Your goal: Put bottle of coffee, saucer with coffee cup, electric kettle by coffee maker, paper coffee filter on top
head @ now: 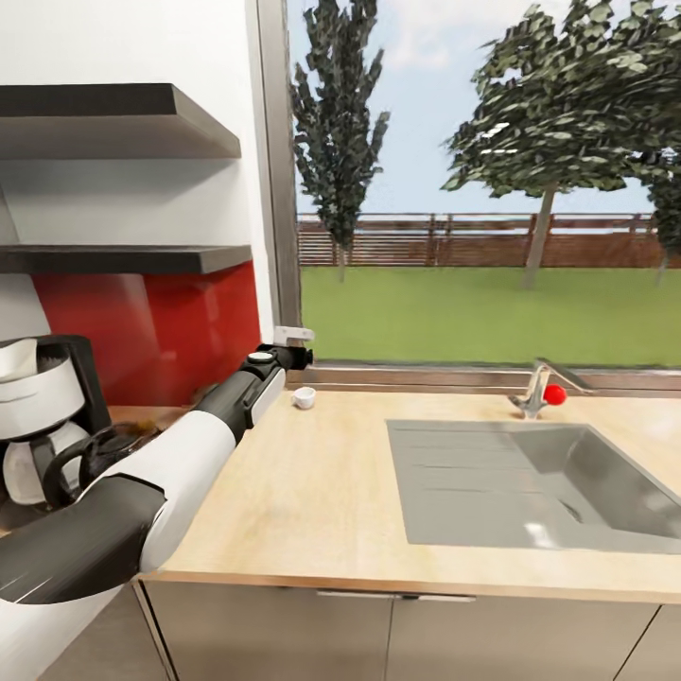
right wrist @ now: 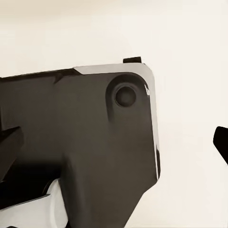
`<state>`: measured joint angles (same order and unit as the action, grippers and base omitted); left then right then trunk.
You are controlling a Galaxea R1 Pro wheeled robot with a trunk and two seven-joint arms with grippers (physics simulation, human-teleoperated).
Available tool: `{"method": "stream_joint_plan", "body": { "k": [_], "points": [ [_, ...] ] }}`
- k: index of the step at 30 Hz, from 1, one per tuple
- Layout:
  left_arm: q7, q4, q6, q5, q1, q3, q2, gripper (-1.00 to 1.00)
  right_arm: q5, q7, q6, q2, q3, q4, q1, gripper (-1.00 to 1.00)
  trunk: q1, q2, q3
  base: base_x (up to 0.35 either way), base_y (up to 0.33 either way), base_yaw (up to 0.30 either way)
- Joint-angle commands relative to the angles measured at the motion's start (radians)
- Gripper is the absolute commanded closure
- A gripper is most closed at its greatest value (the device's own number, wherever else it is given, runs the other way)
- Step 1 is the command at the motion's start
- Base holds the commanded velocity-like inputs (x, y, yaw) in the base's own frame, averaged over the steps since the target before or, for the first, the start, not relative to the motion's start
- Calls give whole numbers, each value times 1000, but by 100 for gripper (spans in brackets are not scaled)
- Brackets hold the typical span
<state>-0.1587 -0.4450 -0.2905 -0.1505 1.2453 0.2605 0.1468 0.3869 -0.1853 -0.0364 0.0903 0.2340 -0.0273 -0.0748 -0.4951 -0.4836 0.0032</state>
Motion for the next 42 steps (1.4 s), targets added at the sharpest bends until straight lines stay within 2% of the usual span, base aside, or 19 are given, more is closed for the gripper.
{"method": "stream_joint_plan", "body": {
  "k": [1, 19, 25, 32, 42],
  "points": [
    [-8, -1, -4, -11, 0, 8, -1, -100, 10, -4, -3, 0, 8, 1, 0, -100, -1, 0, 0, 336, 0, 0],
    [-8, -2, -4, -11, 0, 8, -2, -100, 9, -4, -4, 0, 8, 1, 0, -100, -1, 0, 0, 333, 0, -37],
    [-8, -3, 6, -11, -1, 8, -4, -100, 8, -4, -2, -1, 9, 0, 0, -100, -1, 0, 0, 72, 0, -16],
    [-8, -3, 12, -12, -1, 7, -18, -100, 9, -5, -3, -1, 9, -2, 0, -100, -1, 0, 0, 32, 0, -1],
    [-10, -3, 13, -13, -1, 8, -19, -100, 9, -4, -5, 0, 8, 0, 0, -100, -1, 0, 0, 276, 0, 0]
  ]
}}
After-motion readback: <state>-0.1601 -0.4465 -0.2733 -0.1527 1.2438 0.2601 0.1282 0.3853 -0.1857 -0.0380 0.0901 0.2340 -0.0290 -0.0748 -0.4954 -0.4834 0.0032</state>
